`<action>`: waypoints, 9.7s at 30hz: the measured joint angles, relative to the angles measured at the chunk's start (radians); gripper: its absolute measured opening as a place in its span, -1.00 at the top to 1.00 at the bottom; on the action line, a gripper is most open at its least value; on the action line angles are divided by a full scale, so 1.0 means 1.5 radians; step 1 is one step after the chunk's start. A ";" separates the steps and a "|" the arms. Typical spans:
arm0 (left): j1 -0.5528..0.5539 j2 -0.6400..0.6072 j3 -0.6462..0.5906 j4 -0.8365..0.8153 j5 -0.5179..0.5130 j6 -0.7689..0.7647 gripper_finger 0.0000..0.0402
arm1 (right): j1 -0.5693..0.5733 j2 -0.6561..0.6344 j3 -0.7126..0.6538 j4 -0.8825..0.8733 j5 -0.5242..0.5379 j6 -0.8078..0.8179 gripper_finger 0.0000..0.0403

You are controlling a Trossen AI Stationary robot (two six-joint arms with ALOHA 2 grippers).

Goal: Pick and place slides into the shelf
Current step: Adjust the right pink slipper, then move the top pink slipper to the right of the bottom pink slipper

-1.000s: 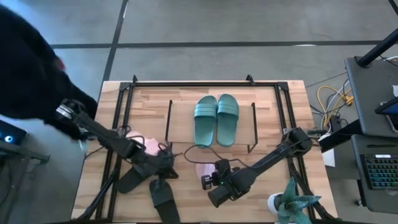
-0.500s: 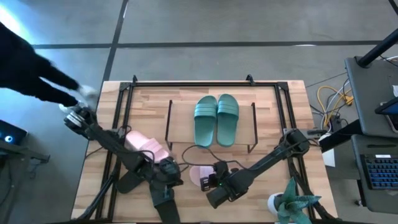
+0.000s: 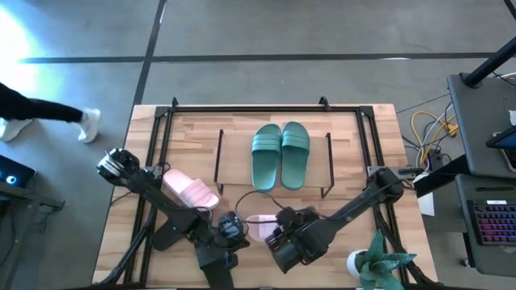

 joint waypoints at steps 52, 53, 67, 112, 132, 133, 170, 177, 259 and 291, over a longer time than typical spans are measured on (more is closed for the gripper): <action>-0.081 -0.242 0.021 -0.702 -0.154 -0.271 0.93 | 0.035 -0.011 -0.068 0.220 -0.102 -0.013 0.73; -0.085 -0.245 0.019 -0.720 -0.127 -0.271 0.92 | 0.027 -0.011 -0.069 0.234 -0.102 -0.053 0.72; -0.280 -0.240 0.027 -0.815 -0.004 -0.377 0.54 | -0.064 -0.004 -0.066 0.443 -0.103 -0.806 0.12; -0.175 -0.788 -0.253 -0.412 -0.136 -0.657 0.54 | -0.100 -0.031 -0.069 0.362 -0.156 -0.568 0.05; 0.314 -0.830 -0.429 -0.115 0.242 -0.412 0.54 | -0.089 -0.032 -0.070 0.269 -0.161 -0.516 0.05; 0.349 -0.841 -0.399 -0.211 0.275 -0.387 0.54 | -0.087 -0.032 -0.070 0.268 -0.162 -0.512 0.05; 0.972 -0.291 -0.186 -0.874 0.696 0.493 0.54 | -0.077 -0.032 -0.075 0.238 -0.158 -0.421 0.05; 0.972 -0.251 -0.217 -0.871 0.752 0.527 0.54 | -0.075 -0.032 -0.075 0.239 -0.156 -0.404 0.05; 0.249 -0.352 0.049 -0.165 0.190 -0.092 1.00 | -0.103 -0.258 -0.079 0.311 -0.016 -0.076 0.04; 0.198 -0.366 0.028 -0.158 0.327 -0.022 0.43 | -0.073 -0.274 -0.080 0.132 -0.072 -0.102 0.95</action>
